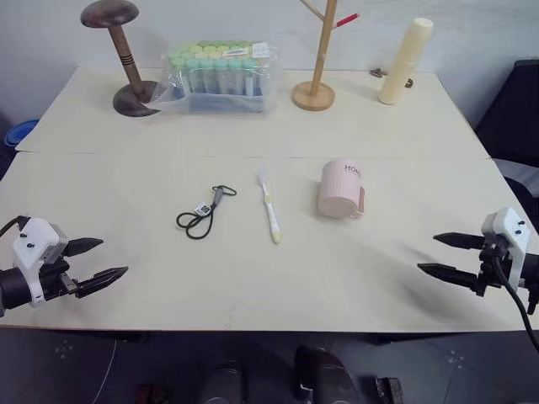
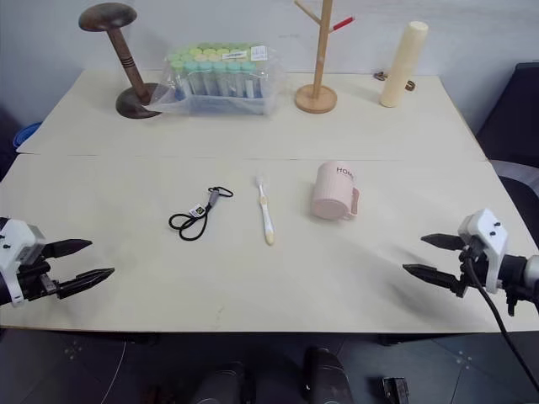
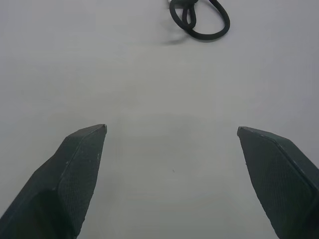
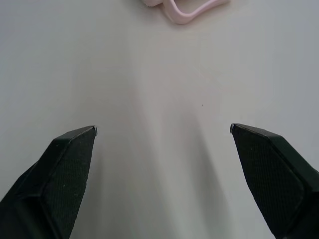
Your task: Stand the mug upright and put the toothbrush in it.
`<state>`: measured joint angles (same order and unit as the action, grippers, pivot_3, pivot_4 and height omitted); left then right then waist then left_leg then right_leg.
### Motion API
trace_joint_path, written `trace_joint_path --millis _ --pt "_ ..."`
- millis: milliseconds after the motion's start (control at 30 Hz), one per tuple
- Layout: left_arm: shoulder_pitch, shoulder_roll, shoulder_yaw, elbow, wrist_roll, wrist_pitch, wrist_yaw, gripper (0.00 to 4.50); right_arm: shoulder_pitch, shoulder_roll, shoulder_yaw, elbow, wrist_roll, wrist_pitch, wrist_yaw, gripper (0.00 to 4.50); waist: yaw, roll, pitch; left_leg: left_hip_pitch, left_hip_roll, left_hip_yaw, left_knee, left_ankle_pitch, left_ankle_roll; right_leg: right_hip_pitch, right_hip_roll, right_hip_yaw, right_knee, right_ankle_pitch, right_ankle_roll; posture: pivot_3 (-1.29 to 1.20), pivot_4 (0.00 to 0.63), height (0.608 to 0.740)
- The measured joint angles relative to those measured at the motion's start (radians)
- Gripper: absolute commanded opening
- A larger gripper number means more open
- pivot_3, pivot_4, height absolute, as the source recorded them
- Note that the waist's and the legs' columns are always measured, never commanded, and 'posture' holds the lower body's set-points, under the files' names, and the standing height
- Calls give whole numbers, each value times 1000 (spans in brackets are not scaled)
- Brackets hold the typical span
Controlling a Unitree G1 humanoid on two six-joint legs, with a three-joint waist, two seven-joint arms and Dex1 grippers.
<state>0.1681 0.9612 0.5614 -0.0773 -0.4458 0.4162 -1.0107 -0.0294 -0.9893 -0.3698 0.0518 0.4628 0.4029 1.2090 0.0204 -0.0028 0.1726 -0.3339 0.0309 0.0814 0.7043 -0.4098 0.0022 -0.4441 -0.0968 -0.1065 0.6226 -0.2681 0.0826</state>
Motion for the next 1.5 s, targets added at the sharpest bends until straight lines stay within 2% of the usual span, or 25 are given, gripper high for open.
trace_joint_path --millis 700,800,933,1067,1167,1300,1400,1500 --pt "-31 -20 -4 -69 -27 115 61 4454 -28 15 -19 -28 20 53 -101 4500 0 0 0 0 0 1 0 0 0 0 0 1 1 0 0 0 150 740" --pt "-50 -41 -9 -81 -33 131 83 4454 -27 45 -23 -76 40 85 -145 4500 0 0 0 0 0 1 0 0 0 0 0 0 1 0 0 0 150 740" --pt "-54 -41 -24 -120 -61 177 78 4454 61 68 -34 -233 109 151 -160 4500 4 0 0 0 0 0 0 0 -1 0 0 0 1 0 0 0 150 740" --pt "-106 -24 -26 -118 -74 208 77 4454 86 69 -47 -319 142 190 -188 4500 2 0 0 0 -1 0 2 0 -1 0 0 2 2 0 1 0 150 740" --pt "-187 -17 -33 -117 -112 273 95 4454 86 69 -68 -355 158 217 -219 4500 4 0 0 0 -1 0 2 0 -1 0 0 1 2 0 1 0 150 740" --pt "-414 -25 -118 -129 -197 465 196 4454 54 77 -72 -484 253 290 -262 4500 5 0 0 -1 -3 -3 4 0 -1 0 0 1 3 1 1 0 150 740" --pt "-683 -122 -270 -122 -196 688 365 4454 2 98 -63 -572 304 309 -317 4500 12 -1 0 -2 -4 -4 9 0 -1 2 1 0 4 1 2 0 150 740" --pt "-850 -219 -402 -84 -148 825 503 4454 -68 109 -26 -649 331 329 -388 4500 7 -2 0 -2 -5 -3 9 0 -1 2 1 1 4 1 3 0 150 740"
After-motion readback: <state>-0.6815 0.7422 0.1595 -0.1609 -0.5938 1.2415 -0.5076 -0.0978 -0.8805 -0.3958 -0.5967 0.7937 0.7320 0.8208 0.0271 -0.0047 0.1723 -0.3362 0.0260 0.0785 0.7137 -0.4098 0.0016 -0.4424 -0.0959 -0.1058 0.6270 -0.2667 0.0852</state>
